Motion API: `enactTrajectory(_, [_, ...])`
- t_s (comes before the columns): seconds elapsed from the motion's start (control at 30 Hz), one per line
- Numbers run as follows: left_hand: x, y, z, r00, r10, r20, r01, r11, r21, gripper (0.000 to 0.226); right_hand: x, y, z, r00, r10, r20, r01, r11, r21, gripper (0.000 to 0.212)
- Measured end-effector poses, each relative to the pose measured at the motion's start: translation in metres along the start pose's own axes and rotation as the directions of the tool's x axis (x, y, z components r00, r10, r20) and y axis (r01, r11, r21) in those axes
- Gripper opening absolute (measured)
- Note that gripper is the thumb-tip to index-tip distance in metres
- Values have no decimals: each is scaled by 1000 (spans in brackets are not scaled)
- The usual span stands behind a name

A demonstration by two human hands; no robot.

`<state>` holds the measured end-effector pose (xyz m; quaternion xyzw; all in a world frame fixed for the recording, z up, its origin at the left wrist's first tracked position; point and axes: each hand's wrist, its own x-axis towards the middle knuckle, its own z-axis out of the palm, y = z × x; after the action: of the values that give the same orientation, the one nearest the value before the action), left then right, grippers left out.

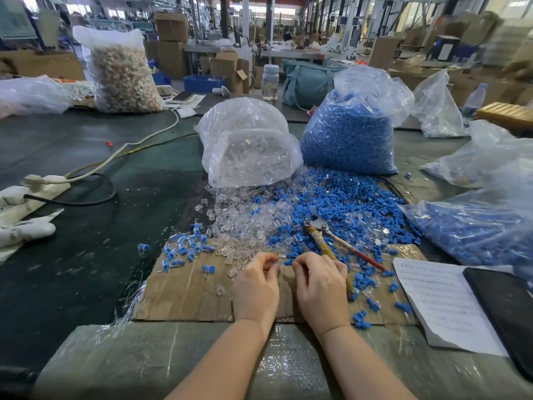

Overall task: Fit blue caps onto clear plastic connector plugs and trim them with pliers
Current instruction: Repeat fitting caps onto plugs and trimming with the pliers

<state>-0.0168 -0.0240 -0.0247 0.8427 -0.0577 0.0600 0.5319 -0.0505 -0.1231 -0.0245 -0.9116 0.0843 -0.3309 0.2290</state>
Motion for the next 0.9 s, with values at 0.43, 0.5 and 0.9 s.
enactTrajectory(0.43, [-1, -4, -2, 999, -18, 36, 22, 994, -102, 32, -2, -1, 0, 996, -63, 56, 65, 997, -45, 11])
enactTrajectory(0.5, [-1, -4, -2, 998, -31, 51, 37, 991, -126, 33, -2, -1, 0, 996, -74, 58, 78, 995, -62, 11])
enactTrajectory(0.9, [-2, -5, -5, 997, 11, 74, -5, 996, -83, 29, -2, -1, 0, 991, -92, 97, 99, 992, -76, 15])
